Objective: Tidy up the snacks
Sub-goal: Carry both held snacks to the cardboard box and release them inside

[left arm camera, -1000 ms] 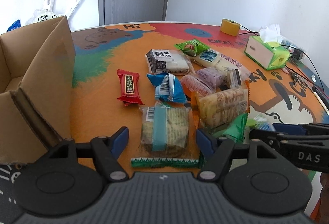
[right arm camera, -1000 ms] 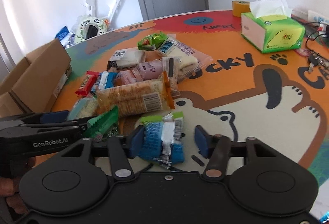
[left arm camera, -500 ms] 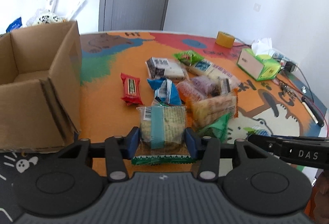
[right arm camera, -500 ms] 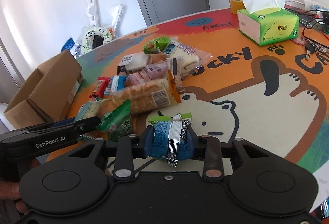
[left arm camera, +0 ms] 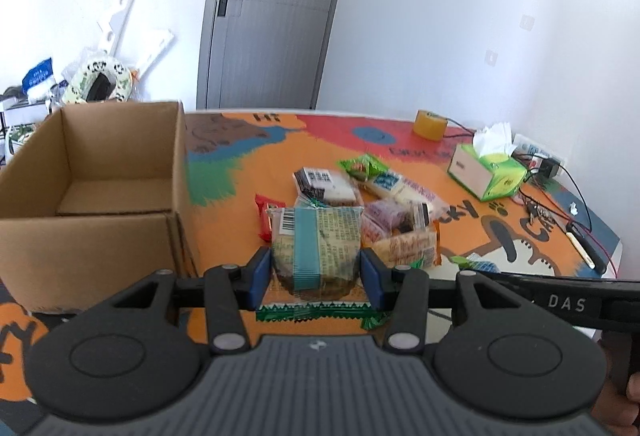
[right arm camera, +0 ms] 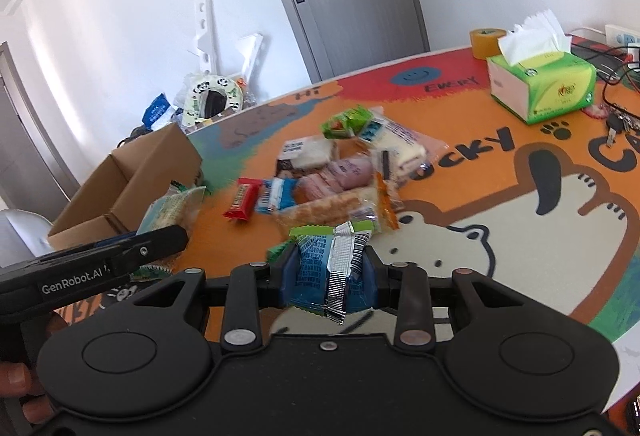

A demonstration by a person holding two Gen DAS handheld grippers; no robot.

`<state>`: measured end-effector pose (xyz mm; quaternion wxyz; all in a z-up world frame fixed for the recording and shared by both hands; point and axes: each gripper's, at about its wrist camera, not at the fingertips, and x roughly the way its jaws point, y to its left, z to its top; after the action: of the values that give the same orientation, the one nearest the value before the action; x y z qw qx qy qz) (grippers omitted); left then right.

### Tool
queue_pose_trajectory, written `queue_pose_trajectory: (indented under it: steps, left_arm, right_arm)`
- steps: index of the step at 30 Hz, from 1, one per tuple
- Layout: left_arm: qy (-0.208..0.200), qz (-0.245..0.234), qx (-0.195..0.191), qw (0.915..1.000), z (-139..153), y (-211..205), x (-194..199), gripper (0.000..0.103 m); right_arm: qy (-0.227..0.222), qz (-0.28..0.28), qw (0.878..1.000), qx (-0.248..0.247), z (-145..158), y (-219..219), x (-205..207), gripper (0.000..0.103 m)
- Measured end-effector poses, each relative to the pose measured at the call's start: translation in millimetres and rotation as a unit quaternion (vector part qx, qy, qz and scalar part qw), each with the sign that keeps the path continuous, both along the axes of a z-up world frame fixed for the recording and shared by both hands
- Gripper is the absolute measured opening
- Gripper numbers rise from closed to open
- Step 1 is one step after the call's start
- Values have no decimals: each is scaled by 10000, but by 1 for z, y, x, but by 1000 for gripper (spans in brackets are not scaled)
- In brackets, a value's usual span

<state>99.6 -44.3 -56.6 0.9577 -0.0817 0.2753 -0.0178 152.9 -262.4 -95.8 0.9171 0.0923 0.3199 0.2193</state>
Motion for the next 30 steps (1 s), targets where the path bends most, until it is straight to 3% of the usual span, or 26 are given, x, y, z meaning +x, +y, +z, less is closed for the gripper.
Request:
queue_pose_trajectory:
  steps: [16,30]
  left_arm:
    - [-523,278,34,9982,38,25,-18,47]
    - [-697,822,160,9940,48,66,-25,47]
  right_arm:
    - [-350,315,9987,195,30,25,0,34]
    - [-448,739,9951,484,49,68,13,34]
